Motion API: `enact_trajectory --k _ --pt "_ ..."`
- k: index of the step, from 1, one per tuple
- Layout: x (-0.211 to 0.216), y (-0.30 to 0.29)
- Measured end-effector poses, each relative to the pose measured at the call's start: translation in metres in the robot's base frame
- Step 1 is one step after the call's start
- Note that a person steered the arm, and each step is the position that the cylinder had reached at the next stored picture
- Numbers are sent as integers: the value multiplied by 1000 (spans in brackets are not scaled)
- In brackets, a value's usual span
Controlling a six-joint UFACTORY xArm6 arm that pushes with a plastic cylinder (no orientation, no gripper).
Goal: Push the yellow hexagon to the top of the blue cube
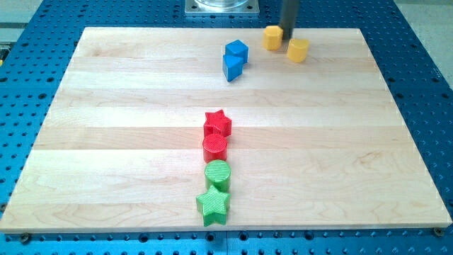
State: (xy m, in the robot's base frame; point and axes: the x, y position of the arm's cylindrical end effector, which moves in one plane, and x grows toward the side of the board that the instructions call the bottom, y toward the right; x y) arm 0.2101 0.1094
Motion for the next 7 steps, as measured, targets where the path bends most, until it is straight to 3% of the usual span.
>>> enact_trajectory --k 2,3,4,6,7 --pt "0 -33" --pt "0 28" --pt "7 46" --pt "18 -18" --pt "33 -23"
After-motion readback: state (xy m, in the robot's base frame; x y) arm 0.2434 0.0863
